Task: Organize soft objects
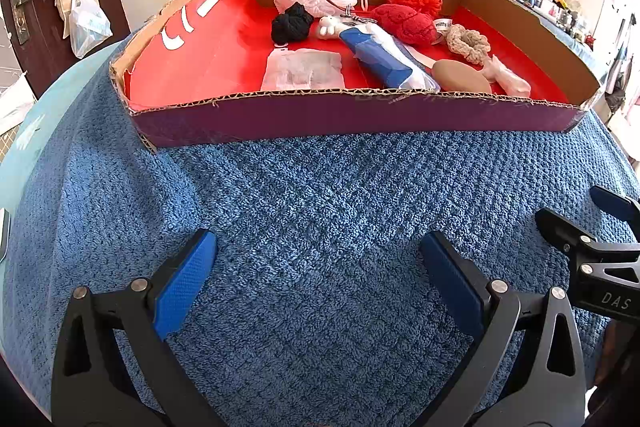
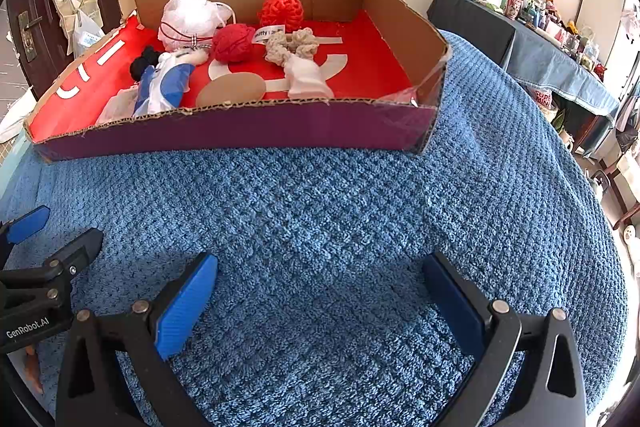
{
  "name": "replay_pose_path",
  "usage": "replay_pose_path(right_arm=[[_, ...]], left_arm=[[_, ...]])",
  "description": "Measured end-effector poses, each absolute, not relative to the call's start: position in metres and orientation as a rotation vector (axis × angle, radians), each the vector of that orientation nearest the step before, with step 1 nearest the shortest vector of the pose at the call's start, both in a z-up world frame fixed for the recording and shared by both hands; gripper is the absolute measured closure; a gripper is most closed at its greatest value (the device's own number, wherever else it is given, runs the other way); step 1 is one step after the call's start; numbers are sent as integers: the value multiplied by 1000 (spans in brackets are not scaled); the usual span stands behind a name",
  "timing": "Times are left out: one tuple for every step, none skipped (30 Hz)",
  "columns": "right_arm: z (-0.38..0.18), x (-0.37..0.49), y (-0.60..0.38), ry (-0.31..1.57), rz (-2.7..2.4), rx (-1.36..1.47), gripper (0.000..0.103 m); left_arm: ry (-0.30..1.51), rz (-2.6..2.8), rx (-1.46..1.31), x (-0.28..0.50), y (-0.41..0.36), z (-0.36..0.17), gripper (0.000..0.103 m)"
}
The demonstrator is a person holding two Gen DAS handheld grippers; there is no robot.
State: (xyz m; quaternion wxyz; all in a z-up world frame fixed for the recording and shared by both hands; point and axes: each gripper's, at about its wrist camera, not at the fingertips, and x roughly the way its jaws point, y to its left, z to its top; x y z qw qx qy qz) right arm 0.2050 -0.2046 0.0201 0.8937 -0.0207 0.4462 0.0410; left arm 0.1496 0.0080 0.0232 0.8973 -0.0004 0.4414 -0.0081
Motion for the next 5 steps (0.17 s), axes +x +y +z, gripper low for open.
replay_pose_path(right_arm=[[20,205,-205,926,85,-43,0],[20,205,-205,926,85,-43,0],[20,205,-205,925,85,-43,0],[20,205,-205,926,85,-43,0],[20,205,-205,926,85,-43,0]], left_arm=[[914,-17,-1,150,8,23,0],[914,-17,-1,150,8,23,0],[914,-17,-1,150,8,23,0],[914,-17,-1,150,8,23,0],[914,-17,-1,150,8,23,0]])
